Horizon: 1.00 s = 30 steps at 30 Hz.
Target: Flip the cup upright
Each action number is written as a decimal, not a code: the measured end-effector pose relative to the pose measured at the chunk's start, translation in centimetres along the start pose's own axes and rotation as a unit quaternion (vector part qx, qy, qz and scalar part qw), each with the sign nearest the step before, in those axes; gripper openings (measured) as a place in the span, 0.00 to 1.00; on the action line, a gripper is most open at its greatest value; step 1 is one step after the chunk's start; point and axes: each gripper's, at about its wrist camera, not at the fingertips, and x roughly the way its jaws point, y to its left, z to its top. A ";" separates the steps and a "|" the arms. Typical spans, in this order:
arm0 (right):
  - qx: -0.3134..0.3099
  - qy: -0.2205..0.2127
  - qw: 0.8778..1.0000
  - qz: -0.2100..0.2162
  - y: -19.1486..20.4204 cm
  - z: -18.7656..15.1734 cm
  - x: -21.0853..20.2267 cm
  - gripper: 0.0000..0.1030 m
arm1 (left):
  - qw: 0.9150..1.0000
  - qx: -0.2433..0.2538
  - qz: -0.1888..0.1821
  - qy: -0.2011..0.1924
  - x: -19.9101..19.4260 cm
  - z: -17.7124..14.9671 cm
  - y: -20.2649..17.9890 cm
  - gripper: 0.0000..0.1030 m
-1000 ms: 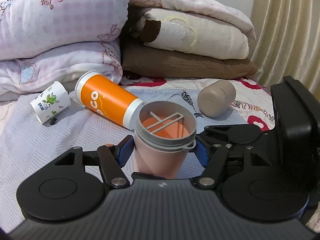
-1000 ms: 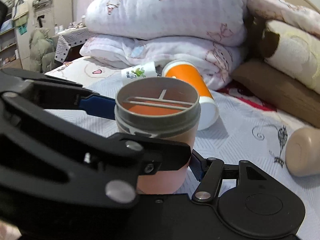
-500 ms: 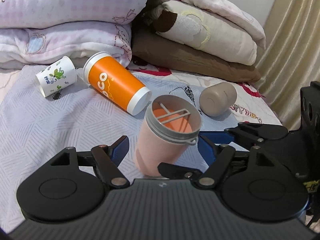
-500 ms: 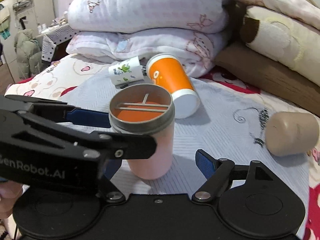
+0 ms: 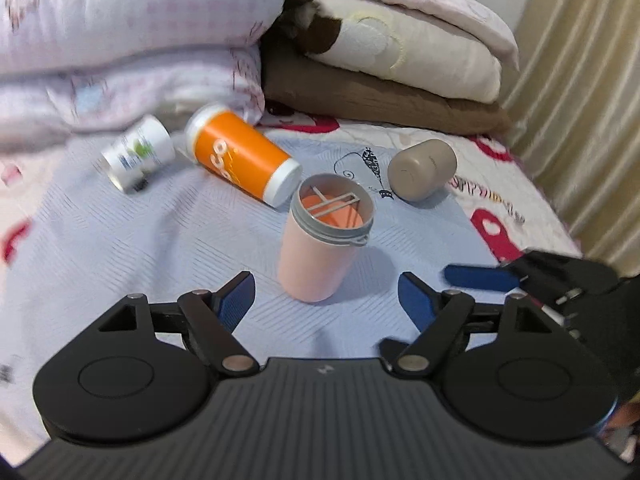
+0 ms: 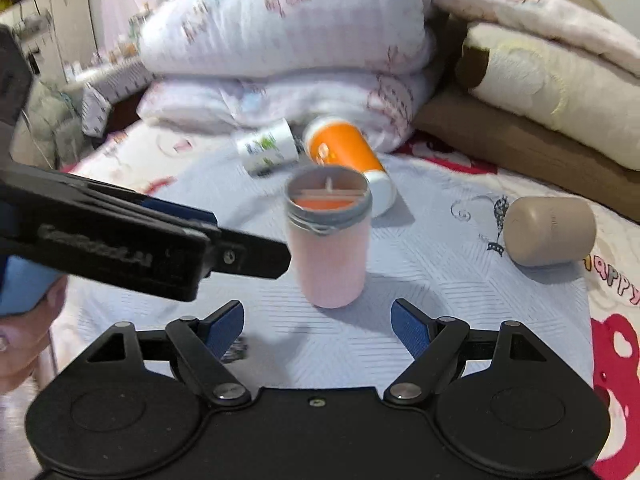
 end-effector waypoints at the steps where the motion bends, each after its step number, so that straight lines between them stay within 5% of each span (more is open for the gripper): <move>1: 0.006 -0.015 1.000 0.003 0.2 -0.1 -1.3 0.82 | 1.000 0.010 0.009 0.003 -1.0 0.1 -0.2 0.76; 12: 0.032 -0.059 0.997 -0.039 4.0 1.5 -11.8 0.83 | 0.994 0.007 0.107 0.019 -11.0 1.0 -0.5 0.83; 16: 0.052 -0.070 0.995 -0.053 4.9 1.7 -14.2 0.84 | 0.993 -0.003 0.120 0.016 -13.5 1.0 -0.7 0.95; 19: 0.072 -0.075 0.992 -0.076 5.4 1.7 -15.6 0.94 | 0.992 -0.020 0.120 0.017 -15.1 0.9 -0.7 0.98; 25: 0.110 -0.060 0.981 -0.150 6.3 1.9 -16.9 0.99 | 0.990 -0.027 0.138 0.025 -16.8 0.6 -1.2 0.99; 30: 0.136 -0.054 0.979 -0.143 6.0 1.9 -17.2 0.99 | 0.987 -0.025 0.154 0.030 -17.4 0.5 -1.4 0.99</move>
